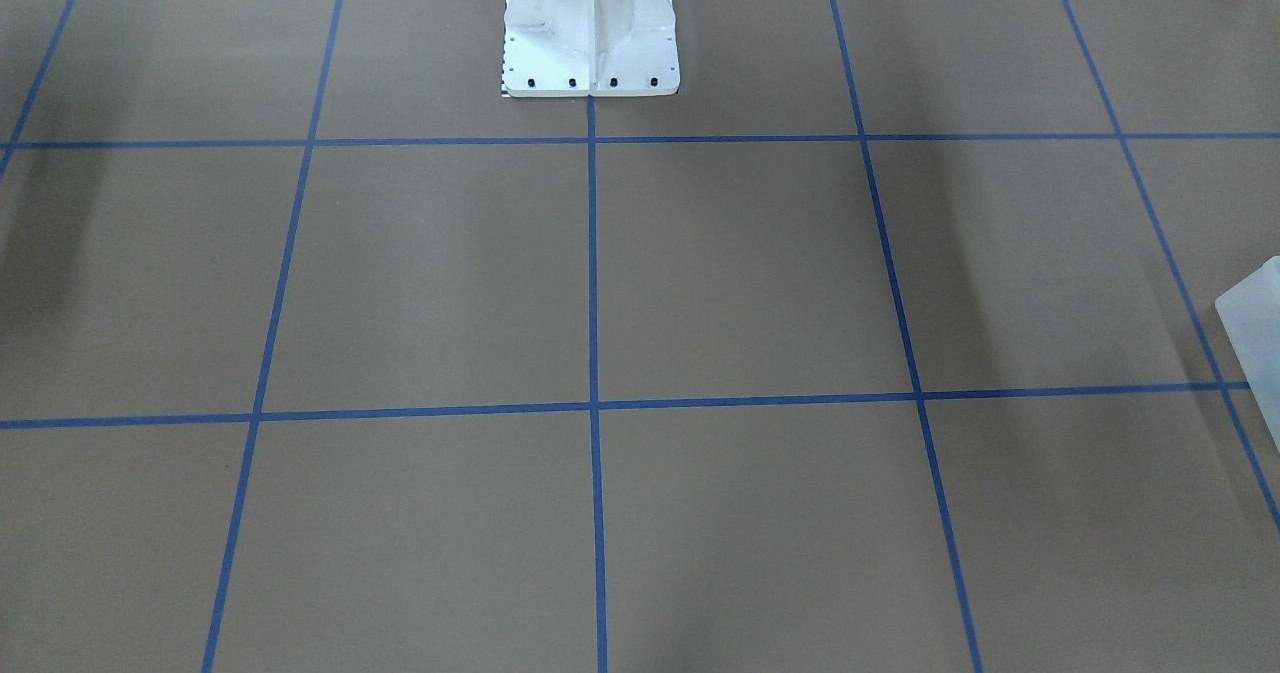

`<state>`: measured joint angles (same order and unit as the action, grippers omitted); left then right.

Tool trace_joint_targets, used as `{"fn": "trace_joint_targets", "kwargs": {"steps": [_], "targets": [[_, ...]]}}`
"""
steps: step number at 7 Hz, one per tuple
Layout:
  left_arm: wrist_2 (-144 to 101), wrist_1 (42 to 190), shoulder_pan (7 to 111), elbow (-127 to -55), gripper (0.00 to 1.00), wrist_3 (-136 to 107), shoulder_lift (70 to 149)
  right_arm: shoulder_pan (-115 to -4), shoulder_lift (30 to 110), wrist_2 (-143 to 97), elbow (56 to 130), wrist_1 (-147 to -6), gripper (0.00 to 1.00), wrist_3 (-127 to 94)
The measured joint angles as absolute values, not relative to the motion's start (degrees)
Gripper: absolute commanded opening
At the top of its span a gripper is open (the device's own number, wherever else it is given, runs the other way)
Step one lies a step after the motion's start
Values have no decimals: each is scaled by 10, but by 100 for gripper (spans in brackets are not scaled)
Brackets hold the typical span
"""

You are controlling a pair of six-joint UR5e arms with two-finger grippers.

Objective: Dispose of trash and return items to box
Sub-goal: 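Carry the purple cloth with the right gripper and drop it into the pink bin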

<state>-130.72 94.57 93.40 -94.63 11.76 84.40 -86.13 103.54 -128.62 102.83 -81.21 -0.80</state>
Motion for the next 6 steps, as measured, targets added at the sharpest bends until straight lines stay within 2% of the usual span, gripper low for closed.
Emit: {"fn": "trace_joint_targets", "kwargs": {"steps": [6], "targets": [[-1307,948,934,-943,98,117,833,-861,1046,-1288,1047,-812,100,-5]]}}
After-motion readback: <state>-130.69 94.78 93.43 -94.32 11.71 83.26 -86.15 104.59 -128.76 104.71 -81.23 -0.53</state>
